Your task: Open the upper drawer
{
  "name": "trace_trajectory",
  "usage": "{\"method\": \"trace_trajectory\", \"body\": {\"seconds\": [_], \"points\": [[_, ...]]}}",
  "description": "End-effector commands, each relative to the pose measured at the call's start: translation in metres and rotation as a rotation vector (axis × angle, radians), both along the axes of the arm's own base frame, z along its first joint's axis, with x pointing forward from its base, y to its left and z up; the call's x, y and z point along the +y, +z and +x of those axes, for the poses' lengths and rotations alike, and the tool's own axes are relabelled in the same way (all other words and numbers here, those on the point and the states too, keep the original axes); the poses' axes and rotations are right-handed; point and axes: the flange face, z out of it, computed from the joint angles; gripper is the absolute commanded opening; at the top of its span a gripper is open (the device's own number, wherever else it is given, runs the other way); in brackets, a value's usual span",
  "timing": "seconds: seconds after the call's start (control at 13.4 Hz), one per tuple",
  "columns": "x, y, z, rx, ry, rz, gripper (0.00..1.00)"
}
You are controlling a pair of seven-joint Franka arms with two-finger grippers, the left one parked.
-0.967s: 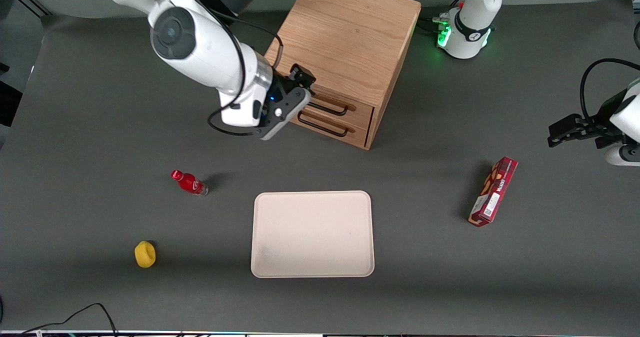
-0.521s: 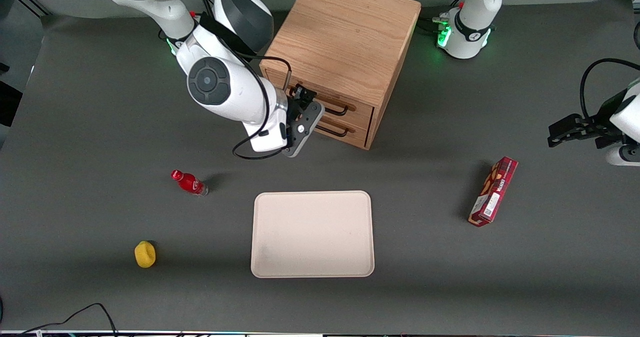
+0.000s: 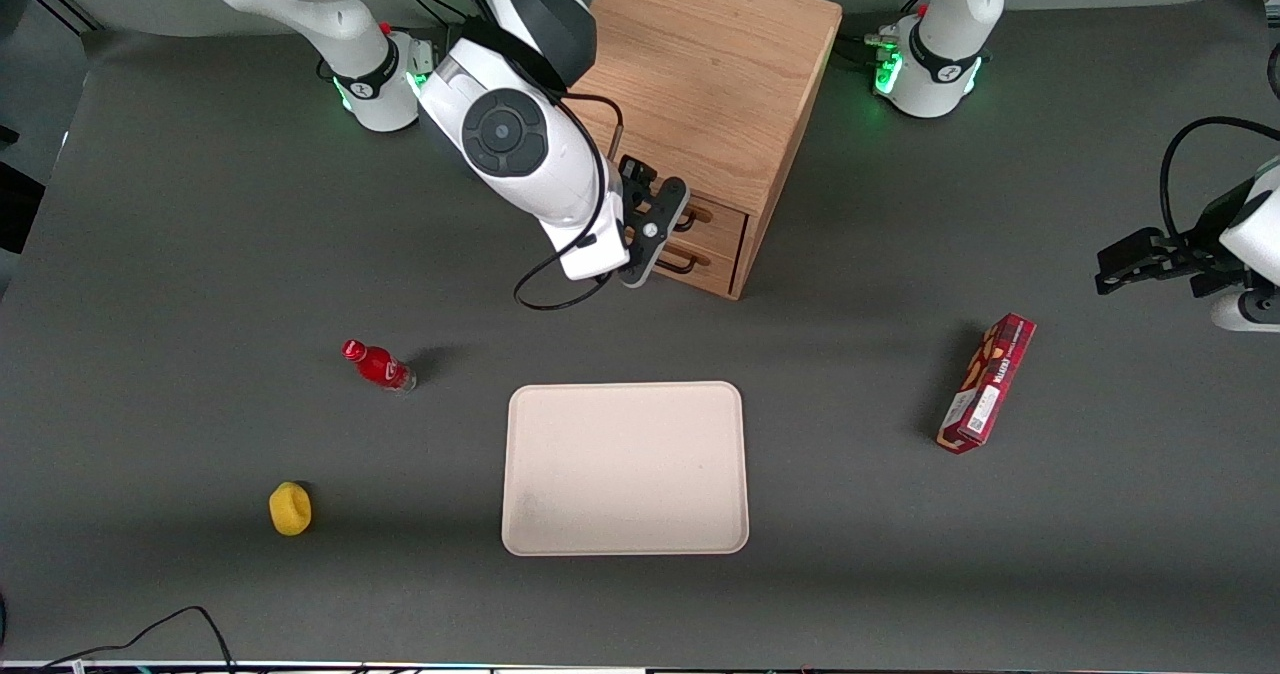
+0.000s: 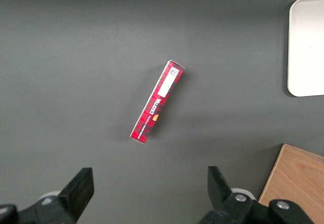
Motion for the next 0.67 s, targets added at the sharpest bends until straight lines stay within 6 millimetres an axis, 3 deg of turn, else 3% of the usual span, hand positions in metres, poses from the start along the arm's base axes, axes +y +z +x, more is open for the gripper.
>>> {"method": "trace_trajectory", "body": {"seconds": [0.0, 0.6], "points": [[0.0, -0.01, -0.004, -0.013, 0.033, -0.015, 1.0], [-0.004, -0.029, -0.011, 0.014, 0.044, -0.033, 1.0]]}}
